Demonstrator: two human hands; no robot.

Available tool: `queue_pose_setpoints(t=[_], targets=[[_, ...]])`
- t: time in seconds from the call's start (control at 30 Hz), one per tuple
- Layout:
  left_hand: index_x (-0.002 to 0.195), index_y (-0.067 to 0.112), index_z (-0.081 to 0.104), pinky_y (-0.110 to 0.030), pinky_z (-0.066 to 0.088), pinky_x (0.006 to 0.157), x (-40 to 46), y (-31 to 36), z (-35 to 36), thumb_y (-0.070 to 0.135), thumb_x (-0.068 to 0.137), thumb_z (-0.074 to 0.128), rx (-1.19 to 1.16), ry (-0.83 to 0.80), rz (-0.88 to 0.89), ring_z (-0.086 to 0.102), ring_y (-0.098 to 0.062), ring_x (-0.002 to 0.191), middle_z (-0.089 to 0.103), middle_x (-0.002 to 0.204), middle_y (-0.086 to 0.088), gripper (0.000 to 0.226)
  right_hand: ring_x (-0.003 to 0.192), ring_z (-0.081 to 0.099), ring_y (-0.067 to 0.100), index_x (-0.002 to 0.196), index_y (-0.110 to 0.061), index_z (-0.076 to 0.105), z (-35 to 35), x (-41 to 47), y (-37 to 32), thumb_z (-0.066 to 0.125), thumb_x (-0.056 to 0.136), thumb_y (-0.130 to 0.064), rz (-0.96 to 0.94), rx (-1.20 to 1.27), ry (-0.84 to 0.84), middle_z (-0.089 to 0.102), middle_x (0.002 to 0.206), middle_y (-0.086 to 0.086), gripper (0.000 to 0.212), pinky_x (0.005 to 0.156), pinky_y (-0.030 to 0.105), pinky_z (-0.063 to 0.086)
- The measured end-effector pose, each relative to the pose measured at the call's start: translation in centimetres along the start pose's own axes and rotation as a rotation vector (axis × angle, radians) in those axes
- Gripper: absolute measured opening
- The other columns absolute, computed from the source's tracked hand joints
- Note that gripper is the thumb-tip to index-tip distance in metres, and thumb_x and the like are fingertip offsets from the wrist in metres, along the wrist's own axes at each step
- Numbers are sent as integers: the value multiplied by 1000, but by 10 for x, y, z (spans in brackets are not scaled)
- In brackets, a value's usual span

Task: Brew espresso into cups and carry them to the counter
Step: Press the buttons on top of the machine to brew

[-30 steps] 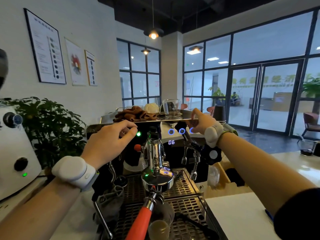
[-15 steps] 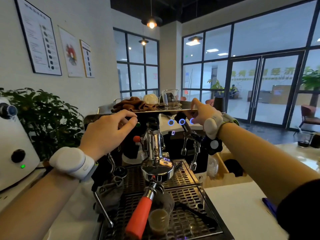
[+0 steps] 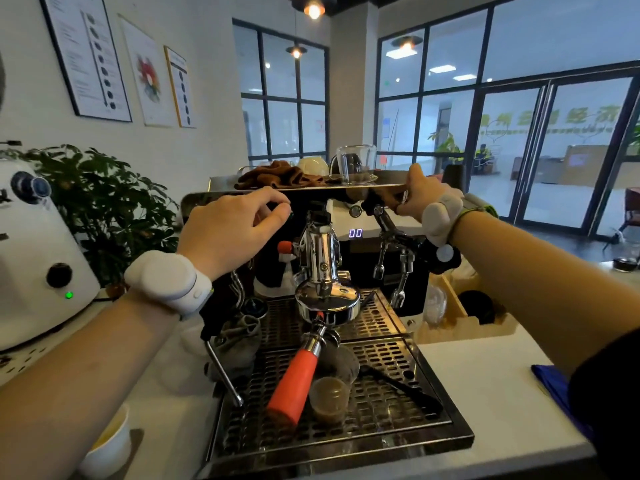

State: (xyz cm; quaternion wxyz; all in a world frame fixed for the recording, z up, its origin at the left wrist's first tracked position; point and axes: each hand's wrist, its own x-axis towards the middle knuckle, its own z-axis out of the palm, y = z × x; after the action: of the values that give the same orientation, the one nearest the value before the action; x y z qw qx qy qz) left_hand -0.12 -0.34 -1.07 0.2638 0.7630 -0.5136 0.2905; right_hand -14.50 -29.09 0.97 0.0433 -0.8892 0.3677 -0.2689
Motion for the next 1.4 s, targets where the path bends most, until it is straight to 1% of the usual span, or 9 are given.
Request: queue_pose_setpoints(t=[0.07,0.13,0.2,0.4,0.5,0.67,0.9,1.13,1.4], targets=[[111,47,52,-31,46,60,1,0,0,62,92,31,7,-4,-7,52,1,64,63,85,22,32,57,43,22,126,-8,31,0,1,-1,68,84,-25,16,0,-9,48,73,5,58,55,28,30],[111,48,52,-33,49,64,0,0,0,63,91,30,20,-13,-9,54,-4,67,63,85,22,34,68,47,27,127,-7,30,1,1,0,68,84,-26,19,-2,-19,53,83,11,60,65,35,34],[111,47,53,-33,48,64,0,0,0,63,90,29,26,-3,1,53,-5,66,63,84,21,36,72,48,27,125,-8,31,2,4,2,69,83,-28,11,-11,-9,53,85,11,60,67,36,34],[109,45,54,-25,36,55,-2,-1,2,63,90,29,13,20,27,45,3,61,62,82,20,36,62,47,23,113,-11,33,9,9,6,70,81,-30,12,-5,-1,54,82,9,53,63,36,33],[110,46,52,-26,37,55,-3,-1,2,64,90,27,40,19,42,49,-1,62,61,81,21,37,53,43,16,103,-16,30,11,11,10,71,80,-31,6,17,14,50,71,4,49,56,32,32],[110,47,53,-28,42,57,-3,0,2,65,90,26,48,16,48,51,-5,66,59,79,23,37,52,39,12,115,-10,34,11,12,10,70,82,-27,4,37,12,46,69,3,52,47,22,23],[109,46,55,-27,41,58,-3,1,1,63,90,27,53,25,58,51,-6,67,59,77,22,38,52,40,14,104,-14,33,13,15,11,69,82,-26,16,31,12,49,74,7,44,46,24,24],[110,45,55,-24,38,54,-3,1,1,63,91,28,58,22,65,50,-3,64,59,77,22,37,52,41,15,98,-16,28,14,15,12,70,82,-26,9,17,20,43,65,3,46,46,25,25],[109,43,56,-29,43,58,-4,1,2,60,92,29,74,28,82,51,-4,73,58,80,22,36,56,47,19,104,-13,32,13,12,10,68,83,-25,13,12,8,55,81,12,44,58,35,40]])
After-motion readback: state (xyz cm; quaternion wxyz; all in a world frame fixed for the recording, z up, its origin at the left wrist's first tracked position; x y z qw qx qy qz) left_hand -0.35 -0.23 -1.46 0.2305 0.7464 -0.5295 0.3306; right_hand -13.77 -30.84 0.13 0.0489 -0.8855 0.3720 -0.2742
